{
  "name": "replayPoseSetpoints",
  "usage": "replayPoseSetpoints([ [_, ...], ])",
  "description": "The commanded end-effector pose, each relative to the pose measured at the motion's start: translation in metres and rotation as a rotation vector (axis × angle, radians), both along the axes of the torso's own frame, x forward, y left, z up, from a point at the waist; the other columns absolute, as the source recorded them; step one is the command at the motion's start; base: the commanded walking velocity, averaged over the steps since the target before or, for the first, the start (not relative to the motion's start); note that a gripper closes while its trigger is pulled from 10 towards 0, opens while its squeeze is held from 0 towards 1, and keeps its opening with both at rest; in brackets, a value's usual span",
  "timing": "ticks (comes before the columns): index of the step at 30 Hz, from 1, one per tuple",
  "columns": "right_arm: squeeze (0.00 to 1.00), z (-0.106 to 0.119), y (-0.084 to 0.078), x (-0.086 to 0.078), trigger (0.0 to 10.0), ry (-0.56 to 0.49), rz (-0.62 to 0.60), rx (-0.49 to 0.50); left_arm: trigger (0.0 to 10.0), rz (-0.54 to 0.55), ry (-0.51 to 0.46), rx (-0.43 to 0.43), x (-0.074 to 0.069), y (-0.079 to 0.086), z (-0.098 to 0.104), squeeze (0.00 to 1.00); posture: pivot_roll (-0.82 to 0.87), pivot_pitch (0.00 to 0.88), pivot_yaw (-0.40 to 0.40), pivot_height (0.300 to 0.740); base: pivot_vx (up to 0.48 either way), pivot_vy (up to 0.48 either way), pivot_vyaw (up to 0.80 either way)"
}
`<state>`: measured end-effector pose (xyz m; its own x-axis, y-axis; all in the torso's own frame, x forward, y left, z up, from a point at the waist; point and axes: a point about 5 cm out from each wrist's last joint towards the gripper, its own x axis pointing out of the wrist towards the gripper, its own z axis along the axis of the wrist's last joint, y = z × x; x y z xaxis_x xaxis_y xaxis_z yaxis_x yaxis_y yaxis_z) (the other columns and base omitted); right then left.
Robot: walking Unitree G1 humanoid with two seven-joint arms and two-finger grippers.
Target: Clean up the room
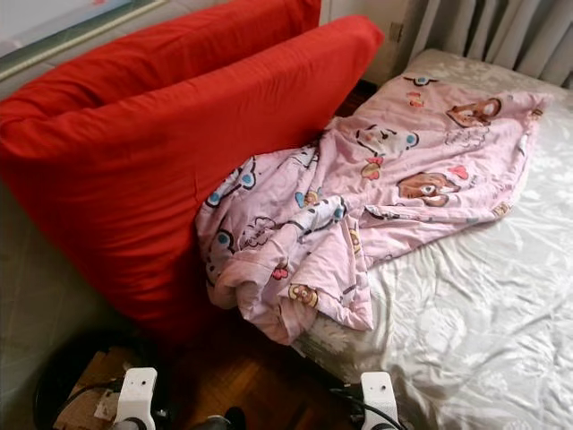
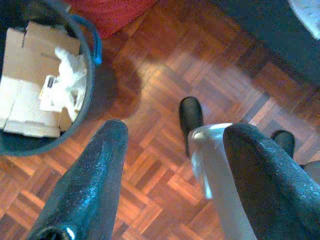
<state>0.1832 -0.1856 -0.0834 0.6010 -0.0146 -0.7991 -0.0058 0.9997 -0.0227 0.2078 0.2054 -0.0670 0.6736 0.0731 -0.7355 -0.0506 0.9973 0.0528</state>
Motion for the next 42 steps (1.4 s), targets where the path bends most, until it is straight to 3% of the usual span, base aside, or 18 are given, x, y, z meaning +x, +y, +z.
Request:
replayPoseSetpoints([
  [1, 0.00, -0.0042, 0.0010, -0.0083, 10.0, 0.027, -0.010, 0.006, 10.0, -0.002, 0.045, 0.009, -0.0109, 0.0032, -0.0059, 0.00, 0.01, 0.179, 0.011, 0.740, 0.000, 0.000, 0.00],
  [18, 0.00, -0.0031, 0.0014, -0.0065, 10.0, 0.019, 0.043, -0.012, 10.0, 0.004, 0.048, 0.009, -0.0113, 0.0033, -0.0061, 0.00, 0.01, 0.184, 0.008, 0.740, 0.000, 0.000, 0.10],
  [42, 0.00, -0.0036, 0.0007, -0.0075, 10.0, 0.017, 0.000, -0.006, 10.0, 0.011, 0.042, 0.003, -0.0111, 0.0033, -0.0059, 0.00, 0.01, 0.184, 0.010, 0.740, 0.000, 0.000, 0.05],
])
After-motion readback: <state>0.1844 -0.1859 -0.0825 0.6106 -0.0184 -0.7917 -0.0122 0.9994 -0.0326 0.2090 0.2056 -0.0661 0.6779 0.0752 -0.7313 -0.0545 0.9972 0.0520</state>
